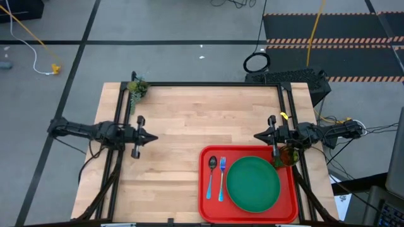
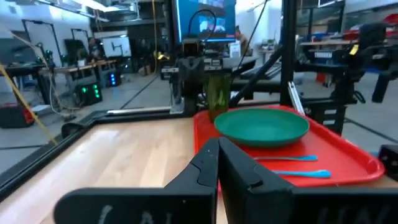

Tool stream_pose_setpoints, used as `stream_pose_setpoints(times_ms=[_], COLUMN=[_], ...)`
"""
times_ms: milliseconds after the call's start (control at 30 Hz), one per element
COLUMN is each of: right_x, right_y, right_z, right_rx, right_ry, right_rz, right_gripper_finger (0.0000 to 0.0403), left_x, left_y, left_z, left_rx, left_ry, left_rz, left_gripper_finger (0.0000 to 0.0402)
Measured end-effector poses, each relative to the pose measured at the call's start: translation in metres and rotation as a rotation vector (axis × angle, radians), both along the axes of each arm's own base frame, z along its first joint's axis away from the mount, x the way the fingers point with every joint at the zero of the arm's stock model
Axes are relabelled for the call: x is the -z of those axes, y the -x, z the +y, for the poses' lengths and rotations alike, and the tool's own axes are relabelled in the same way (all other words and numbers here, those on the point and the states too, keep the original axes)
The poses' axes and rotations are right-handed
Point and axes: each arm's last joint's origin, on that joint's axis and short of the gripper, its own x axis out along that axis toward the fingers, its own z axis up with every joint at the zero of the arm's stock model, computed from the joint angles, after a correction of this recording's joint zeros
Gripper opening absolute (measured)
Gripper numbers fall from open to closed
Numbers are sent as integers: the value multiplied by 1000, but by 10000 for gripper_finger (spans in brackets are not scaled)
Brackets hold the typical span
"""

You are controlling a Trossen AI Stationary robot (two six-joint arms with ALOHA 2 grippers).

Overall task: Pick and place plate/cup/fork/spoon on tray
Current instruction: Return to Home Position

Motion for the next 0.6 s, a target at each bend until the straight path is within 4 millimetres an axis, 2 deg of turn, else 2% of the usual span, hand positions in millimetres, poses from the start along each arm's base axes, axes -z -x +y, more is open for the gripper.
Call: stream_pose_setpoints(times_ms=[200, 467, 600], right_x=[0, 0, -2], right_y=[0, 0, 0], right_z=[0, 0, 0], right_rx=[0, 0, 0], right_ry=[0, -1, -3], right_rz=[0, -5, -16], right_gripper_finger=[0, 0, 0], left_x=[4, 5, 5], left_y=[5, 5, 4], left_z=[4, 7, 8], left_rx=[-42, -67, -80], left_ry=[4, 5, -31], left_rz=[28, 39, 44], left_gripper_finger=[19, 4, 18])
